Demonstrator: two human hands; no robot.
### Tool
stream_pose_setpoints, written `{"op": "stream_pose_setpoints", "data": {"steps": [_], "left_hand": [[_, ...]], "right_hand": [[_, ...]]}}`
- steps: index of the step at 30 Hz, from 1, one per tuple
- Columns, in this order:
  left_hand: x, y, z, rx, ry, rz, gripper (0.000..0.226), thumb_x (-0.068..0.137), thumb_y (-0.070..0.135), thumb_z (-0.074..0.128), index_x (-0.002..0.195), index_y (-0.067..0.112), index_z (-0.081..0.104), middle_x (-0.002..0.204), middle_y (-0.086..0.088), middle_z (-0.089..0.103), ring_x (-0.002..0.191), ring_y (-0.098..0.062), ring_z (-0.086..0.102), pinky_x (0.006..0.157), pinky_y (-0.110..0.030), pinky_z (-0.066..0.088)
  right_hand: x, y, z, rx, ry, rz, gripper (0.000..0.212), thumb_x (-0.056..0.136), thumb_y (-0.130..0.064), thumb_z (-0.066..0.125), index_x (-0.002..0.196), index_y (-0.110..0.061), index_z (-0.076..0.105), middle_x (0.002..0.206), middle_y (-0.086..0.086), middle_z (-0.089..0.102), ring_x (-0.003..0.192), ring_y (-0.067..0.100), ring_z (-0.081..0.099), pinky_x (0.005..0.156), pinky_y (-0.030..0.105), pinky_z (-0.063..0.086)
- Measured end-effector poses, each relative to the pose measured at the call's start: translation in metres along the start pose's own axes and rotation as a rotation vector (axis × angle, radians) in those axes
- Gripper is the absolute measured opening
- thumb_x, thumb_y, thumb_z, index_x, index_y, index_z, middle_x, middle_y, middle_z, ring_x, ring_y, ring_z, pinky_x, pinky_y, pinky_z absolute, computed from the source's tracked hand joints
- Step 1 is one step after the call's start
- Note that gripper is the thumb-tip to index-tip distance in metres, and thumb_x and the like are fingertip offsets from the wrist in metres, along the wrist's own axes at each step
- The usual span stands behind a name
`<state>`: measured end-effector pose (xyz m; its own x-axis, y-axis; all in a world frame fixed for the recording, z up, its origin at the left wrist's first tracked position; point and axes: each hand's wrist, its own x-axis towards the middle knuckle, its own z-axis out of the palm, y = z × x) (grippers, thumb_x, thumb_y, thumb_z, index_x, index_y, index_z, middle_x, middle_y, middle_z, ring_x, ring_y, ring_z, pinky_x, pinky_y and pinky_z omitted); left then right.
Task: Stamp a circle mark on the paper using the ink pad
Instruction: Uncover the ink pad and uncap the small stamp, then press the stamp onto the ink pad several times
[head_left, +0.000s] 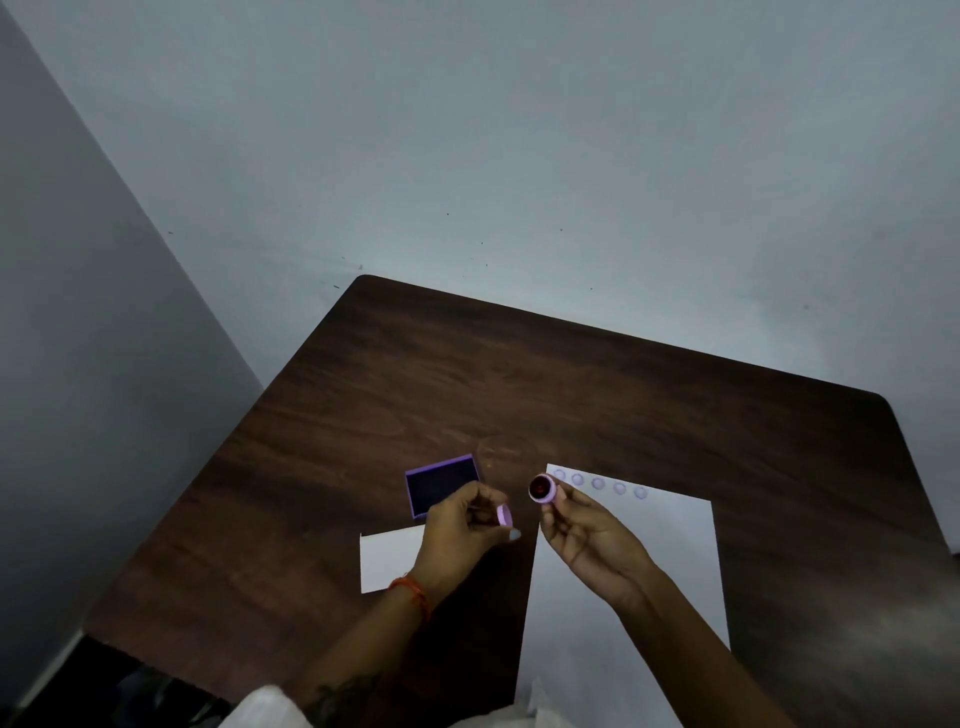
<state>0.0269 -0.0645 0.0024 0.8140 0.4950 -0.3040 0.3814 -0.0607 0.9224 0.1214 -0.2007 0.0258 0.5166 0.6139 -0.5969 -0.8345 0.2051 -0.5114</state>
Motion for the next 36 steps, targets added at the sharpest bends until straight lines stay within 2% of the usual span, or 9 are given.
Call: {"op": "stream_pose_setpoints", "data": {"steps": [3, 7, 9, 11, 18, 23, 26, 30, 36], "left_hand": [[0.002, -0.009, 0.008, 0.119, -0.038, 0.041, 0.028, 0.072, 0.009, 0.074, 0.098, 0.017, 0.068, 0.103, 0.002, 0.070, 0.096, -0.010, 0.063, 0.089, -0.020, 0.049], [0.006, -0.020, 0.011, 0.265, -0.044, 0.072, 0.024, 0.075, 0.014, 0.072, 0.099, 0.014, 0.069, 0.109, -0.004, 0.070, 0.099, -0.015, 0.062, 0.098, -0.030, 0.048], [0.008, -0.023, 0.012, 0.327, -0.037, 0.104, 0.022, 0.077, 0.014, 0.071, 0.099, 0.013, 0.068, 0.110, -0.005, 0.070, 0.098, -0.012, 0.060, 0.094, -0.020, 0.047], [0.009, -0.025, 0.011, 0.384, -0.027, 0.131, 0.022, 0.078, 0.016, 0.070, 0.100, 0.011, 0.068, 0.110, -0.006, 0.069, 0.098, -0.011, 0.058, 0.088, -0.010, 0.042], [0.008, -0.030, 0.002, 0.469, -0.001, 0.167, 0.046, 0.075, 0.018, 0.073, 0.118, 0.019, 0.058, 0.126, -0.001, 0.056, 0.112, -0.017, 0.054, 0.101, -0.027, 0.041], [0.005, -0.036, -0.027, 0.473, 0.235, 0.259, 0.046, 0.074, 0.021, 0.074, 0.117, 0.021, 0.058, 0.123, -0.001, 0.056, 0.115, -0.019, 0.047, 0.096, -0.024, 0.037], [0.008, -0.042, -0.048, 0.528, 0.355, 0.267, 0.054, 0.070, 0.022, 0.077, 0.120, 0.017, 0.057, 0.127, -0.007, 0.055, 0.116, -0.024, 0.047, 0.100, -0.030, 0.038], [0.013, -0.052, -0.065, 0.504, 0.276, 0.200, 0.069, 0.072, 0.020, 0.076, 0.132, 0.018, 0.044, 0.145, -0.004, 0.040, 0.138, -0.024, 0.028, 0.114, -0.040, 0.028], [0.019, -0.065, -0.070, 0.419, 0.161, 0.152, 0.074, 0.075, 0.023, 0.073, 0.138, 0.021, 0.034, 0.151, 0.000, 0.032, 0.143, -0.021, 0.018, 0.119, -0.040, 0.018]], "right_hand": [[0.000, 0.002, -0.001, 0.080, -0.009, 0.006, 0.015, 0.075, 0.002, 0.058, 0.080, -0.002, 0.072, 0.076, 0.014, 0.076, 0.065, 0.020, 0.073, 0.054, 0.025, 0.060], [-0.003, 0.001, 0.001, 0.079, -0.051, 0.009, 0.036, 0.051, -0.001, 0.079, 0.086, 0.000, 0.069, 0.077, 0.015, 0.076, 0.066, 0.022, 0.073, 0.052, 0.026, 0.060], [-0.004, 0.000, 0.001, 0.077, -0.096, 0.017, 0.056, 0.026, -0.004, 0.093, 0.078, -0.001, 0.074, 0.079, 0.016, 0.076, 0.068, 0.023, 0.074, 0.053, 0.027, 0.060], [-0.003, 0.000, 0.001, 0.072, -0.110, 0.012, 0.063, 0.016, -0.006, 0.094, 0.075, -0.002, 0.075, 0.079, 0.015, 0.077, 0.069, 0.023, 0.074, 0.054, 0.027, 0.060], [-0.002, 0.001, 0.005, 0.093, -0.132, 0.009, 0.066, 0.015, -0.002, 0.094, 0.078, -0.001, 0.075, 0.082, 0.017, 0.076, 0.072, 0.024, 0.074, 0.054, 0.027, 0.060], [-0.002, 0.004, 0.014, 0.080, -0.170, 0.013, 0.063, 0.018, -0.002, 0.094, 0.078, -0.003, 0.075, 0.085, 0.016, 0.076, 0.076, 0.023, 0.074, 0.057, 0.027, 0.060], [0.000, 0.008, 0.020, 0.082, -0.177, 0.020, 0.061, 0.016, 0.000, 0.093, 0.074, -0.003, 0.075, 0.082, 0.016, 0.076, 0.074, 0.024, 0.074, 0.056, 0.028, 0.061], [0.007, 0.013, 0.027, 0.103, -0.195, 0.053, 0.060, 0.019, 0.004, 0.093, 0.075, -0.002, 0.074, 0.084, 0.017, 0.076, 0.075, 0.023, 0.074, 0.059, 0.029, 0.061], [0.014, 0.017, 0.040, 0.087, -0.227, 0.079, 0.063, 0.018, 0.001, 0.094, 0.078, -0.003, 0.075, 0.078, 0.013, 0.076, 0.056, 0.014, 0.067, 0.050, 0.021, 0.057]]}}
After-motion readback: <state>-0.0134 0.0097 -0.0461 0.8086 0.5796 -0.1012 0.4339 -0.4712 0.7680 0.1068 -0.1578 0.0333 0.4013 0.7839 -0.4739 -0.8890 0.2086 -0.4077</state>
